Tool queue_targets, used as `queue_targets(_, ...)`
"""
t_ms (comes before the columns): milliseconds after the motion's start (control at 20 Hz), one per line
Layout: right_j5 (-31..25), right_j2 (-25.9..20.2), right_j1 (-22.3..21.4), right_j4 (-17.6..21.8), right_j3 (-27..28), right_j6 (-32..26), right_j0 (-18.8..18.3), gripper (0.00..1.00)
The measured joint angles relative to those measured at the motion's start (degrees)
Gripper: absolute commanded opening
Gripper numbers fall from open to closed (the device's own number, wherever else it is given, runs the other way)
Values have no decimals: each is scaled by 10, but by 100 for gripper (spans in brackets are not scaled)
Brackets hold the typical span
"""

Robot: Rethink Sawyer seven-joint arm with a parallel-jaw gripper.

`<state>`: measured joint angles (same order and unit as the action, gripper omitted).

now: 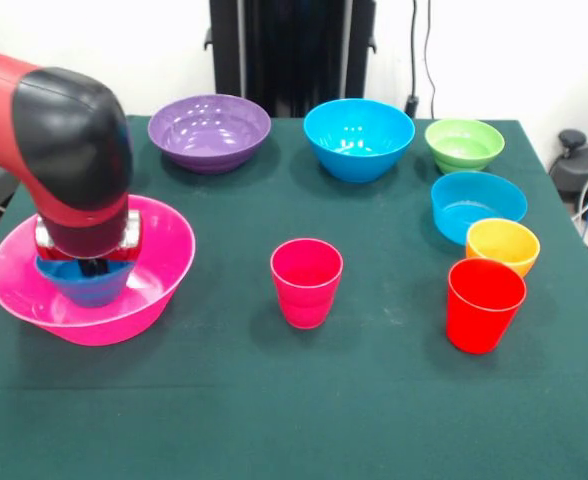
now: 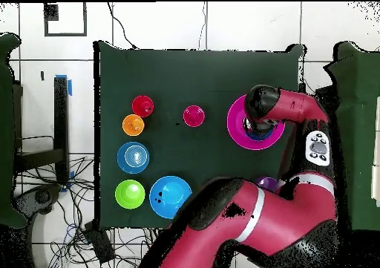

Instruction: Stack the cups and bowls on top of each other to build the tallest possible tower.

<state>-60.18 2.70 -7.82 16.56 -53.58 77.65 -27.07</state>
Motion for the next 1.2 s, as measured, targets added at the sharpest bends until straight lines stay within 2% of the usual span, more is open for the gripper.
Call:
queue_targets(400,23,-23,-13,-1,-21,0,-19,0)
queue_targets(1200,40,-39,-22,0,-35,0,-21,0)
